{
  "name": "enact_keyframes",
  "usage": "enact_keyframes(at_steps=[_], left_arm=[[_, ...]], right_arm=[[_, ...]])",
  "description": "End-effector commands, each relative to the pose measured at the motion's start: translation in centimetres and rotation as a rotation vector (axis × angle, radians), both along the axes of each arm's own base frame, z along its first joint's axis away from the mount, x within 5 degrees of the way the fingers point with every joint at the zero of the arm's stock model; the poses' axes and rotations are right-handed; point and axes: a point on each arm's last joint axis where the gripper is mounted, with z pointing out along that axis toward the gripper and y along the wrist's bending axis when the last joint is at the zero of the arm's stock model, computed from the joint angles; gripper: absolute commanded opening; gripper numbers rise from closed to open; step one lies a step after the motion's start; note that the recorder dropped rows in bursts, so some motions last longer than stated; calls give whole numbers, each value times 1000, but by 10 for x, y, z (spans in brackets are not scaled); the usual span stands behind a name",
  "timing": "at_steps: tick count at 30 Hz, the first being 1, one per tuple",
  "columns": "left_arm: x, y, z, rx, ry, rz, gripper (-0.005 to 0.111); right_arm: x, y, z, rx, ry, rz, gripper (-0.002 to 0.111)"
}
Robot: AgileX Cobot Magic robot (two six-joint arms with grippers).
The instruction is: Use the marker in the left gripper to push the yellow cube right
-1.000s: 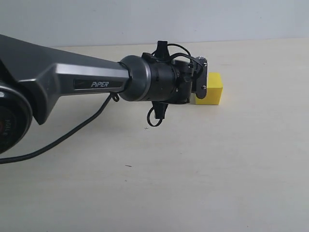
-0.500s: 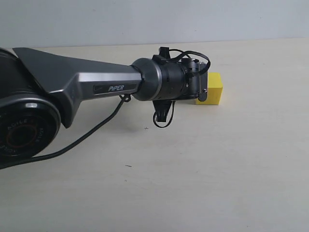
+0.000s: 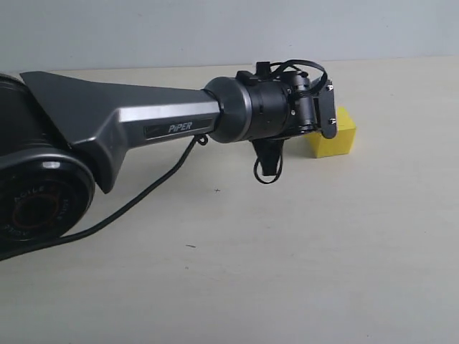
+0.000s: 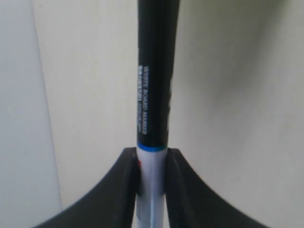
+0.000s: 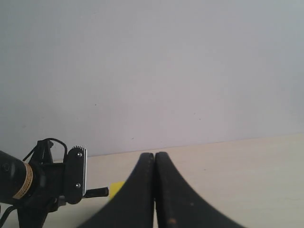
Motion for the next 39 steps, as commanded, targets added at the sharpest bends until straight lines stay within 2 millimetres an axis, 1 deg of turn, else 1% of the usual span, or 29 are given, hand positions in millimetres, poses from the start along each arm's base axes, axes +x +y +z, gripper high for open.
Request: enact_keyframes(at_steps=[1, 9, 13, 17, 19, 29, 33, 35, 39], left_arm=[[-5, -10, 13, -19, -6, -24, 0], [-5, 0, 12, 57, 9, 43, 0], [-5, 0, 12, 50, 16, 48, 0], [-8, 0, 8, 42, 85, 43, 0], [-7, 2, 7, 40, 98, 52, 0], [-7, 3, 7, 43, 101, 63, 0], [-4, 3, 13, 3, 108, 142, 0], [-1, 2, 15, -8, 120, 164, 0], [1, -3, 16, -14, 158, 150, 0]], right_arm=[[0, 0, -1, -9, -8, -4, 0], [0, 0, -1, -11, -8, -4, 0], [0, 0, -1, -11, -8, -4, 0], [0, 0, -1, -11, -8, -4, 0], [0, 0, -1, -11, -8, -4, 0], [0, 0, -1, -11, -8, -4, 0], [0, 0, -1, -14, -7, -5, 0], [0, 0, -1, -14, -7, -5, 0], [0, 0, -1, -14, -7, -5, 0]])
